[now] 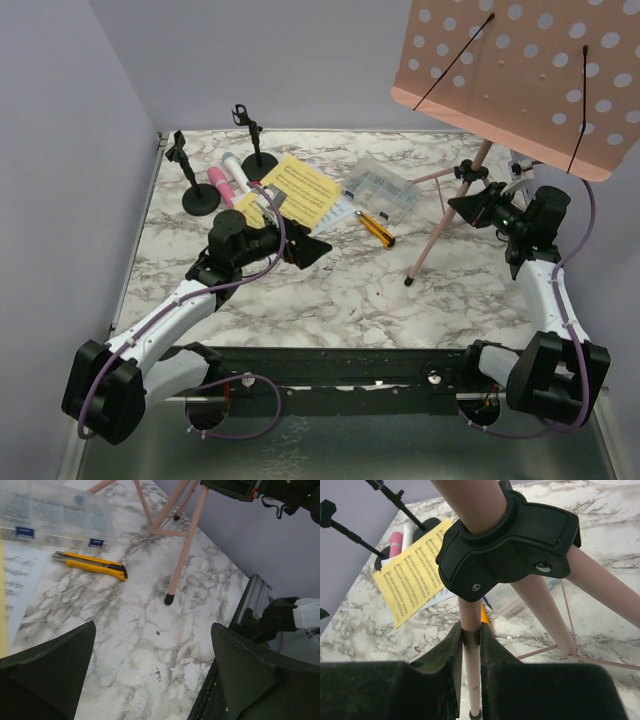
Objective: Pack up the instrument practice props
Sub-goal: Move the music stand to the center of the board, then unscrew the knob on the music stand.
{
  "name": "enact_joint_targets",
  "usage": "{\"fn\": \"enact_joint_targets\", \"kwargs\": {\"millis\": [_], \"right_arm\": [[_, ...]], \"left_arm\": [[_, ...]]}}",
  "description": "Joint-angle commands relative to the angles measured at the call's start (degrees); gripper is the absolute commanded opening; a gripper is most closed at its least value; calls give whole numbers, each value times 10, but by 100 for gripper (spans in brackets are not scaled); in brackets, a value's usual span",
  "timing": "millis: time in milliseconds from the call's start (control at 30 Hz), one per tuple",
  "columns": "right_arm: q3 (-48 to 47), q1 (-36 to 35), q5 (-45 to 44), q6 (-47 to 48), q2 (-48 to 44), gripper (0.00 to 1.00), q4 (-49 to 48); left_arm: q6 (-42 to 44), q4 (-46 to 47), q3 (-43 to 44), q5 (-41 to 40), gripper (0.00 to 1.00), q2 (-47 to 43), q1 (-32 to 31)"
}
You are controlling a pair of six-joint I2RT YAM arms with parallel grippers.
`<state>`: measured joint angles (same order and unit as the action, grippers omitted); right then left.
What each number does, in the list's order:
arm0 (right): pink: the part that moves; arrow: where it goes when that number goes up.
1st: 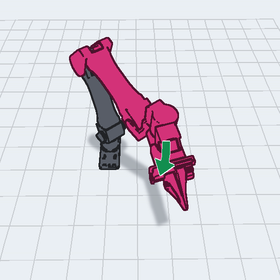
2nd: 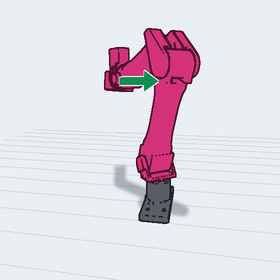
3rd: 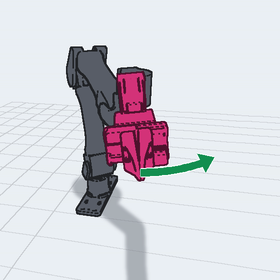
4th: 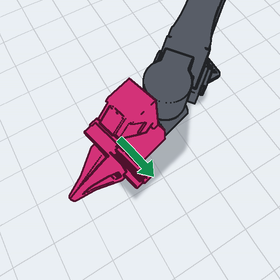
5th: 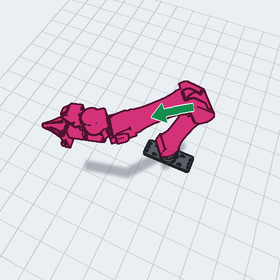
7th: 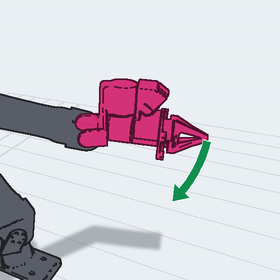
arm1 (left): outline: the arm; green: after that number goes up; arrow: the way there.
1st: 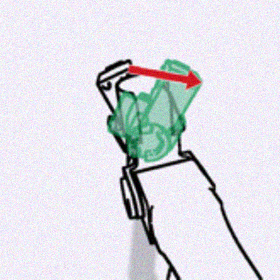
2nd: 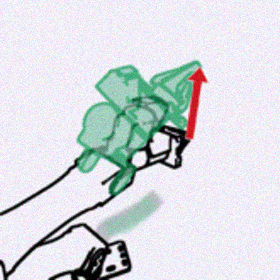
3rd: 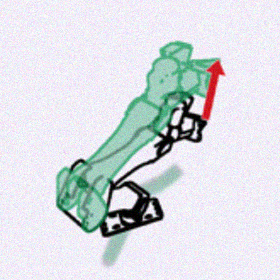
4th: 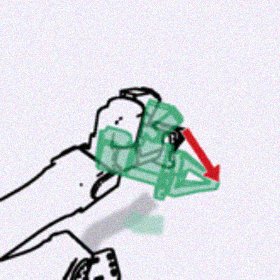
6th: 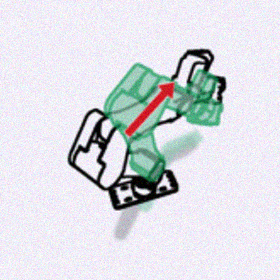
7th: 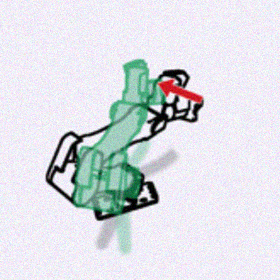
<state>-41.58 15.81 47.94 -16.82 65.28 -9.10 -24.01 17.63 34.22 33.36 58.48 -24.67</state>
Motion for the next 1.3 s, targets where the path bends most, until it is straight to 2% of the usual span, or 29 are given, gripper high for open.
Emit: {"fn": "enact_joint_targets", "kwargs": {"millis": [0, 300, 467, 533, 600, 700, 767, 833, 900, 1267], "right_arm": [[32, -3, 62, 0, -29, 0, 90], [70, -3, 56, -4, -102, 0, 131], [90, -2, 48, 5, -148, 1, 134], [96, -3, 40, 7, -158, 4, 126], [103, -2, 34, 10, -164, 11, 113], [107, -2, 26, 25, -174, 40, 105], [108, -2, 14, 32, -178, 58, 106], [111, -3, 4, 43, -183, 71, 103], [120, -2, 1, 58, -188, 74, 97], [133, 2, 6, 121, -201, 80, 77]], "left_arm": [[-60, 77, 38, -56, 99, 30, -92], [-270, 317, 108, -139, 98, 228, -178], [-384, 408, 181, -176, 94, 352, -206], [-421, 422, 218, -181, 92, 394, -216], [-469, 430, 252, -191, 92, 433, -225], [-537, 447, 297, -205, 88, 493, -235], [-571, 452, 326, -210, 83, 525, -241], [-602, 452, 352, -219, 69, 553, -248], [-625, 451, 379, -220, 65, 580, -252], [-660, 438, 460, -239, 65, 644, -258]]}}
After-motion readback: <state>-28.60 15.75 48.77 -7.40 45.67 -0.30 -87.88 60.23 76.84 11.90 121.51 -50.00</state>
